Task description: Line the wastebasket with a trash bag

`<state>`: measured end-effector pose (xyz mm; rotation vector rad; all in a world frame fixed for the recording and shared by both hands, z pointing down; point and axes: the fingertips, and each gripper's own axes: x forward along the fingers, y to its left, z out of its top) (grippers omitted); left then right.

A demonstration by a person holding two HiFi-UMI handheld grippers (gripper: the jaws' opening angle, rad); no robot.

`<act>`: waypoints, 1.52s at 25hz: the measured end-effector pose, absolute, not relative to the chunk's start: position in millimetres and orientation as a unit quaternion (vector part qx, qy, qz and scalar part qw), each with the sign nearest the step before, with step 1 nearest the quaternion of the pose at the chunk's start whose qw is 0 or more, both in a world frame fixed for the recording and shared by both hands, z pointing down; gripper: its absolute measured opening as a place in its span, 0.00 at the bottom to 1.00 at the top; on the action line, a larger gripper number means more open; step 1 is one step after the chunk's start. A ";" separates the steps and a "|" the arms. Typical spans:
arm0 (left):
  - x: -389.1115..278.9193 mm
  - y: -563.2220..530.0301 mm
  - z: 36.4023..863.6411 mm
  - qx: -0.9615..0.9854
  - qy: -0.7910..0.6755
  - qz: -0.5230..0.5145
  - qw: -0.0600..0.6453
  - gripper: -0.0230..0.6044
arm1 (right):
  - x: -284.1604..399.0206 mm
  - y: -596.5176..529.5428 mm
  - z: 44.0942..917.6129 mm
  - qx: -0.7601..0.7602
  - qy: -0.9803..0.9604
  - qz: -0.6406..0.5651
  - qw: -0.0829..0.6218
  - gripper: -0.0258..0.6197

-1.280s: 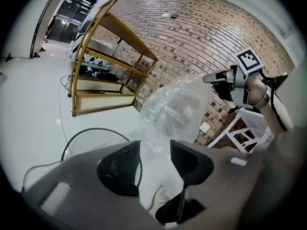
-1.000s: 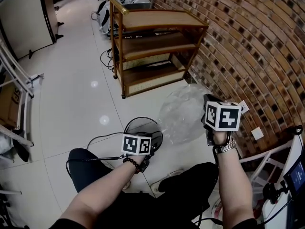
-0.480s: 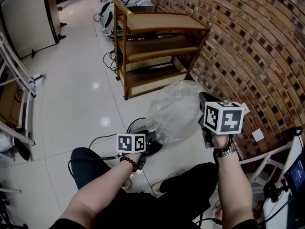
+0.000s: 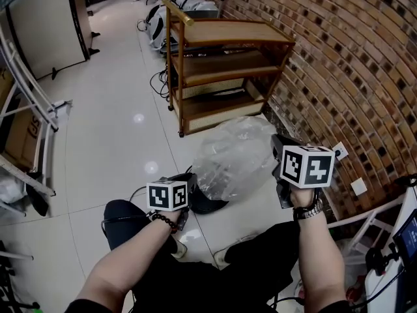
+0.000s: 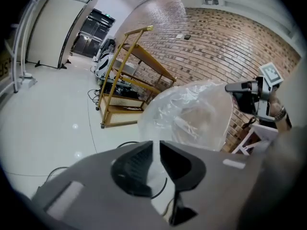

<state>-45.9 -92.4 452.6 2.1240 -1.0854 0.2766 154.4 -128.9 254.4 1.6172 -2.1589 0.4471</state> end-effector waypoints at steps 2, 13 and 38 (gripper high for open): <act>-46.5 -86.9 463.2 0.814 -0.412 0.092 0.399 0.34 | 150.1 -126.9 255.2 0.575 -0.776 0.163 0.200 0.04; -37.5 -72.6 488.3 0.792 -0.396 0.072 0.459 0.04 | 142.5 -113.6 256.6 0.566 -0.781 0.173 0.199 0.04; -103.8 -74.0 474.5 0.769 -0.389 0.277 0.426 0.04 | 150.0 -86.2 406.3 0.540 -0.742 0.288 0.275 0.04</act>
